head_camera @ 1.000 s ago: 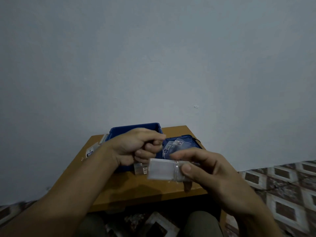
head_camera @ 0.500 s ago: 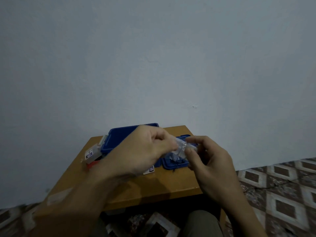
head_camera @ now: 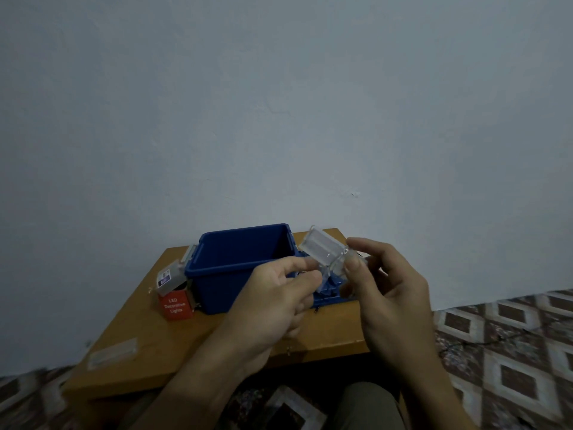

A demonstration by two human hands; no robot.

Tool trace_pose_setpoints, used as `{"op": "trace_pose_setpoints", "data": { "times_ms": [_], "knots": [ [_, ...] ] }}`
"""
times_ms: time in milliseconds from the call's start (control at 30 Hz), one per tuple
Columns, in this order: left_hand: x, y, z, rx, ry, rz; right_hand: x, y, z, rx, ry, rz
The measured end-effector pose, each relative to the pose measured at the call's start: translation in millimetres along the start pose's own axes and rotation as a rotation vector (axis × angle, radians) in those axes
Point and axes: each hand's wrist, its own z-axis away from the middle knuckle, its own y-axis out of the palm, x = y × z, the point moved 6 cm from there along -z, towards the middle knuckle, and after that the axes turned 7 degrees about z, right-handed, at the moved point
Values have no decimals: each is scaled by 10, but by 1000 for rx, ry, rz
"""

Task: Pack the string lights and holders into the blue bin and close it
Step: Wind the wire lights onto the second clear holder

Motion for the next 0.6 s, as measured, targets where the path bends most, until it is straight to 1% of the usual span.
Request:
{"op": "trace_pose_setpoints", "data": {
  "times_ms": [167, 367, 500, 600],
  "knots": [
    [-62, 33, -38, 31, 19, 29, -7, -11, -17, 22, 22, -93],
    [-55, -17, -75, -7, 59, -9, -60, 54, -23, 171, 90, -165],
    [-52, -48, -81, -10, 78, -46, -45, 71, -19, 254, 79, -126],
    [-64, -60, -93, 8, 70, -71, -55, 64, -21, 247, 89, -149]
  ]
}}
